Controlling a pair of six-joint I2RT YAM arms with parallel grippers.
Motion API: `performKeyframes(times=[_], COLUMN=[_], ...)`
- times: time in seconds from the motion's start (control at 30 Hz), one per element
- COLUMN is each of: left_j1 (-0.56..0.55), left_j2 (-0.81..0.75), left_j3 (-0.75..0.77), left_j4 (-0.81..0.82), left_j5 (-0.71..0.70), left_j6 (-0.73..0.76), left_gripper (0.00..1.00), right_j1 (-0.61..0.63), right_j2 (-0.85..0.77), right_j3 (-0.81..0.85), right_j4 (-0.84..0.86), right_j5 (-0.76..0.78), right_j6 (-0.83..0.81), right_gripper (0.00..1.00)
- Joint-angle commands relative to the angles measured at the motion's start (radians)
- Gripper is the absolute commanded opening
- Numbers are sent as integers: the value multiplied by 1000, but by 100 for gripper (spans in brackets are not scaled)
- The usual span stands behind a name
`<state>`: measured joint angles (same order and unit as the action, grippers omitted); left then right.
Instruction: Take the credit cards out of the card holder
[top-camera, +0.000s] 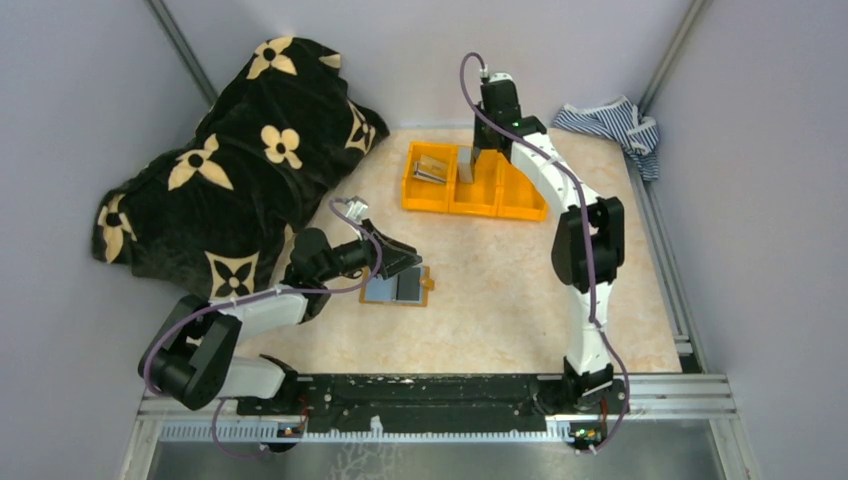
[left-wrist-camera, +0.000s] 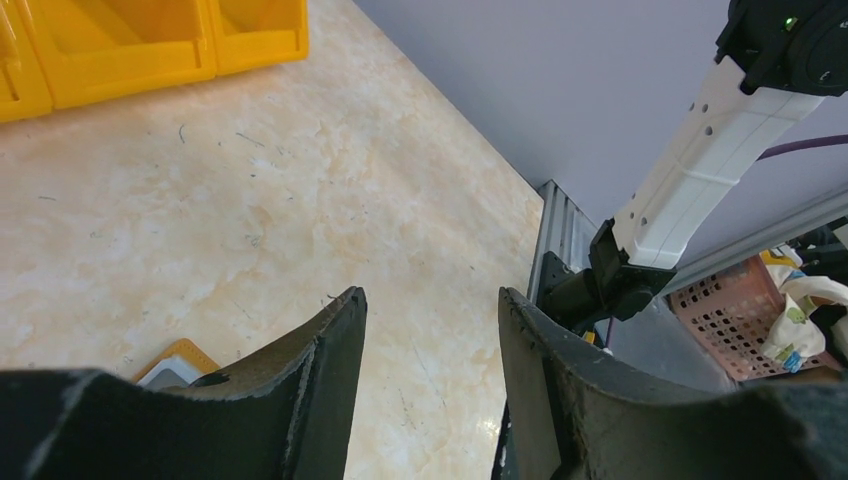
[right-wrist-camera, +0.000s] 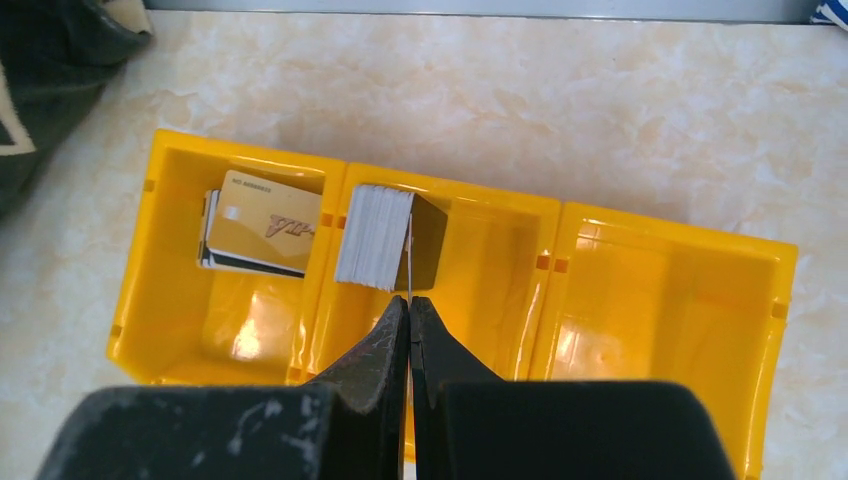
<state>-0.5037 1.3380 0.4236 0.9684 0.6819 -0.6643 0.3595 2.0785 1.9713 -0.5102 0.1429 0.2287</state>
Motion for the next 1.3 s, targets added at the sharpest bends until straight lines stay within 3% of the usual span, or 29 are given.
performKeyframes(times=[0.0, 0.63, 0.87, 1.27], left_j1=[-8, -9, -9, -10], left_j2=[-19, -44, 4, -9], left_j3=[-2, -5, -26, -27], left_j4=[-47, -112, -33, -68], left_j5=[-4, 3, 36, 28], left_j6=[42, 77, 38, 55], left_gripper=[58, 57, 57, 57], right_j1=[-1, -1, 0, 10], right_j2=[4, 85, 131, 175], right_j3=[33, -51, -29, 1], right_j4=[31, 111, 122, 153], right_j5=[65, 73, 107, 118], right_j6=[-4, -8, -12, 0], right_gripper=[0, 0, 0, 0])
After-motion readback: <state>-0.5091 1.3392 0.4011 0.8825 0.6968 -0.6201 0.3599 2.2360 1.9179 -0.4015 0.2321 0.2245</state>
